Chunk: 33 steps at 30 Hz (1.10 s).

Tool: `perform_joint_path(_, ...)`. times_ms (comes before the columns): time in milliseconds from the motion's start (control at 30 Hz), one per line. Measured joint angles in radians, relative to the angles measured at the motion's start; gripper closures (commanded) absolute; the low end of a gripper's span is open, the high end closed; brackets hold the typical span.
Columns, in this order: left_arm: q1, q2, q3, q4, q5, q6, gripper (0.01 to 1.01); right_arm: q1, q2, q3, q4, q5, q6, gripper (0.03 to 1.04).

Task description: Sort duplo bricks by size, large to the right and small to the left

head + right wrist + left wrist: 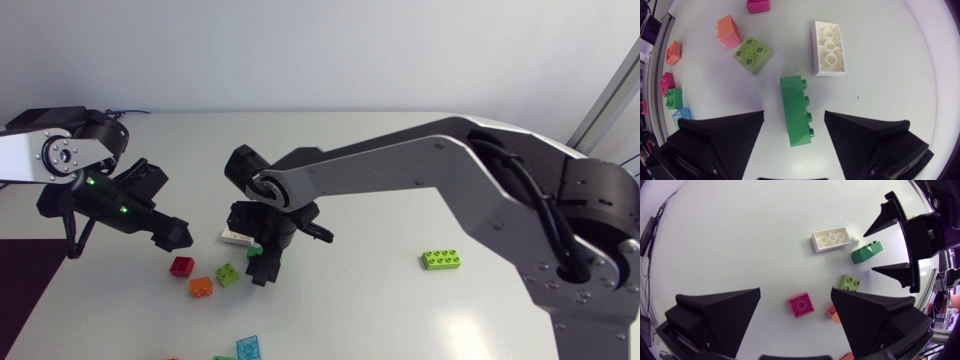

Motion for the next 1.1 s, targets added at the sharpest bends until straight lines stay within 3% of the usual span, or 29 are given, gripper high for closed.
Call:
perform_joint_path(67, 0.0, 0.0, -0.002, 0.003, 0.001, 0.0, 0.049, 0.0, 0.0, -0.013, 0.018, -0.001, 0.0, 0.88)
perform_joint_path(133, 0.0, 0.0, -0.005, 0.011, 0.003, 0.0, 0.049, -0.001, -0.005, -0.035, 0.056, -0.001, 0.0, 1.02)
perform_joint_path(300, 0.0, 0.0, -0.006, 0.014, 0.015, 0.0, 0.049, -0.004, -0.05, -0.112, 0.123, 0.029, 0.001, 1.02)
perform_joint_path(500, -0.008, -0.003, -0.022, 0.016, 0.016, 0.0, 0.049, -0.064, -0.183, -0.246, 0.13, 0.05, 0.004, 1.02)
perform_joint_path(600, -0.041, -0.003, -0.025, 0.019, 0.016, 0.001, 0.049, -0.142, -0.283, -0.343, 0.131, 0.053, 0.004, 1.02)
perform_joint_path(800, -0.139, 0.056, -0.024, 0.061, 0.017, -0.007, 0.049, -0.403, -0.462, -0.555, 0.182, 0.052, -0.001, 1.02)
perform_joint_path(967, -0.157, 0.173, 0.041, 0.114, -0.027, -0.058, 0.049, -0.618, -0.514, -0.694, 0.256, 0.029, -0.031, 0.84)
perform_joint_path(1000, -0.154, 0.2, 0.065, 0.118, -0.045, -0.066, 0.049, -0.651, -0.52, -0.716, 0.268, 0.026, -0.039, 0.76)
perform_joint_path(1067, -0.14, 0.244, 0.111, 0.128, -0.065, -0.084, 0.049, -0.706, -0.535, -0.761, 0.305, 0.023, -0.055, 0.42)
perform_joint_path(1100, -0.132, 0.257, 0.128, 0.13, -0.069, -0.088, 0.049, -0.725, -0.542, -0.777, 0.314, 0.023, -0.06, 0.3)
